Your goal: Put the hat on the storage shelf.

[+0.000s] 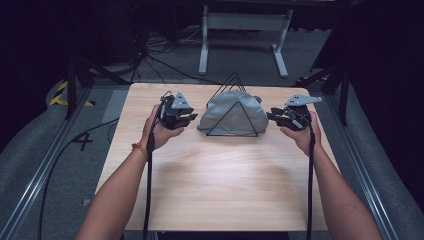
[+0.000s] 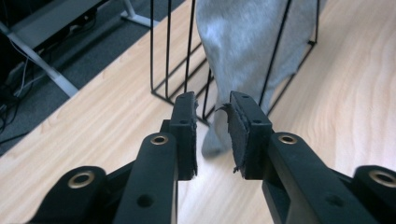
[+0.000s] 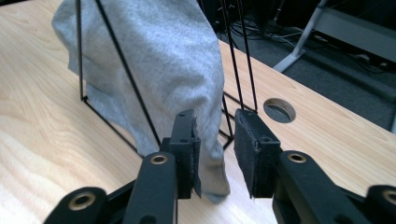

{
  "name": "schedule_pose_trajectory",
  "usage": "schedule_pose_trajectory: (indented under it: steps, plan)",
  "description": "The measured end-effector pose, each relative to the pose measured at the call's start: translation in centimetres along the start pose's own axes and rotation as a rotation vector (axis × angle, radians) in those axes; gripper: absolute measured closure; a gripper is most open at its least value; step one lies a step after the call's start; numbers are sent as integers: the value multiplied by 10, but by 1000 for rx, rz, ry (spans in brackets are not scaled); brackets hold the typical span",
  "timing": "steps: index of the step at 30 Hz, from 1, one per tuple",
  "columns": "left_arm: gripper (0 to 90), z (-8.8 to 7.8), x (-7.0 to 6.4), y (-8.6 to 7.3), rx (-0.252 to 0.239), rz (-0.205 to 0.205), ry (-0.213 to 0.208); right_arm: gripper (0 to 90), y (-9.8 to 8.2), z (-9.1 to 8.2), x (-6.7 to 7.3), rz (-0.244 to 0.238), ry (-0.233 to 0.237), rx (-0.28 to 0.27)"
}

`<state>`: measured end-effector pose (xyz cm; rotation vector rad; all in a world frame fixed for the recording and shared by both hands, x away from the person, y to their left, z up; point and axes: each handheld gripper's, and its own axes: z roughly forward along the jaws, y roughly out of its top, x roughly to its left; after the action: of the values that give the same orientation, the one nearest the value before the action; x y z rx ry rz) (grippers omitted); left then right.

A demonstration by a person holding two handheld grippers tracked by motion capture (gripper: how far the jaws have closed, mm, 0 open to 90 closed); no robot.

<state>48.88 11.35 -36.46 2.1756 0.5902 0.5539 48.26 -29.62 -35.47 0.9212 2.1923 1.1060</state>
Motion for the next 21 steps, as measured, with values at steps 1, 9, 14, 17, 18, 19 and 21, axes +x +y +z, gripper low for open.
schedule_pose_trajectory:
  steps: [1,9,14,17,18,19,21]
  plan:
    - [700,-3,-1,-3,4,3,0,668,-1,-3,1,-3,1,2]
    - [623,-29,-13,-31,53,13,-8,564,-13,-27,12,-42,19,28]
    - [546,-42,-21,-50,76,11,-17,507,-28,-41,21,-89,17,63]
    - [483,-46,-28,-64,107,21,-21,484,-41,-48,27,-114,16,99]
    - [470,-47,-31,-68,125,35,-21,479,-45,-50,29,-117,15,105]
    - [451,-48,-34,-73,142,37,-22,473,-50,-53,31,-114,17,114]
    - [393,-48,-39,-84,156,16,-43,456,-60,-57,34,-114,15,129]
